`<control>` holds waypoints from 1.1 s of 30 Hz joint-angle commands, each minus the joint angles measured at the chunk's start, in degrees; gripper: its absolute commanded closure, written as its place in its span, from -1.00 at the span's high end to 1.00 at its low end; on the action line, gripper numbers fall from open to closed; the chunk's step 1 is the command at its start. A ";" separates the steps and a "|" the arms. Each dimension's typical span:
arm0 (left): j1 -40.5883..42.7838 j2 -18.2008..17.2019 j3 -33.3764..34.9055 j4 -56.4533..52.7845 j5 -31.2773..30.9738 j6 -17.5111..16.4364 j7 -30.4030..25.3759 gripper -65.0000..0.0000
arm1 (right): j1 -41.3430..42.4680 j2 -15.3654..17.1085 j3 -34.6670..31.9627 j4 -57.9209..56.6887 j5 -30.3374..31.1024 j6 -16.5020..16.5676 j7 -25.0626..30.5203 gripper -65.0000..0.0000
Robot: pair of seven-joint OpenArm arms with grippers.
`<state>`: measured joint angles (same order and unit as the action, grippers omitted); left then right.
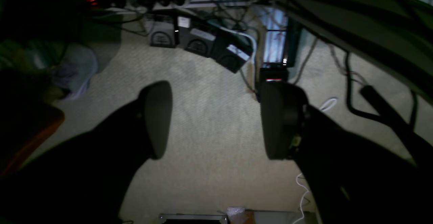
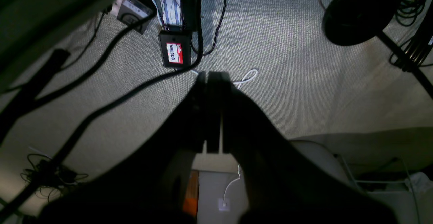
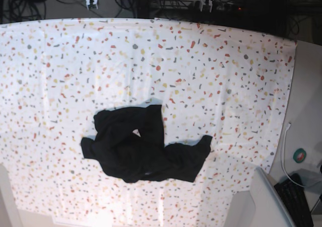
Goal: Layout the t-shirt on the table in an organized manner, then fold the t-shirt properly
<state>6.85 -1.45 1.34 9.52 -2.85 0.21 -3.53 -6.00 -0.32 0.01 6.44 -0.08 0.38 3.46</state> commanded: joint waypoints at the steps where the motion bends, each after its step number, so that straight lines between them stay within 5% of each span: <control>1: 0.31 -0.17 0.11 0.02 0.35 0.10 0.06 0.22 | -0.46 0.10 0.03 0.20 -0.06 -0.69 0.27 -1.00; 5: 0.31 -0.26 0.11 -0.24 0.35 0.10 0.06 0.15 | -0.46 -0.08 0.21 0.29 0.12 -0.69 2.12 -1.00; 7: 1.02 -0.26 0.11 -0.42 0.35 0.10 0.06 -0.28 | -1.43 -0.08 0.12 0.29 0.12 -0.69 4.67 -1.00; 9: 2.33 -0.70 0.02 0.11 0.35 0.10 -0.12 -1.00 | -2.04 0.01 -0.14 0.29 -0.06 -0.51 6.60 -1.00; 25: 6.11 -1.49 0.11 3.01 0.35 0.10 -0.12 -1.00 | -3.36 2.03 -0.05 1.69 -0.06 -0.25 3.35 -1.00; 29: 16.31 -3.69 -0.42 19.89 -0.36 0.10 -0.03 -1.00 | -14.88 3.61 0.21 15.50 0.12 3.27 2.47 -1.00; 33: 25.90 -6.24 -0.60 34.22 -0.44 0.10 0.23 -1.00 | -26.92 4.14 0.30 37.74 0.21 4.06 -5.09 -1.00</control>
<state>32.05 -7.84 0.73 43.88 -3.22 0.08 -2.85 -33.93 3.75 0.16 44.12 -0.25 3.99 -4.19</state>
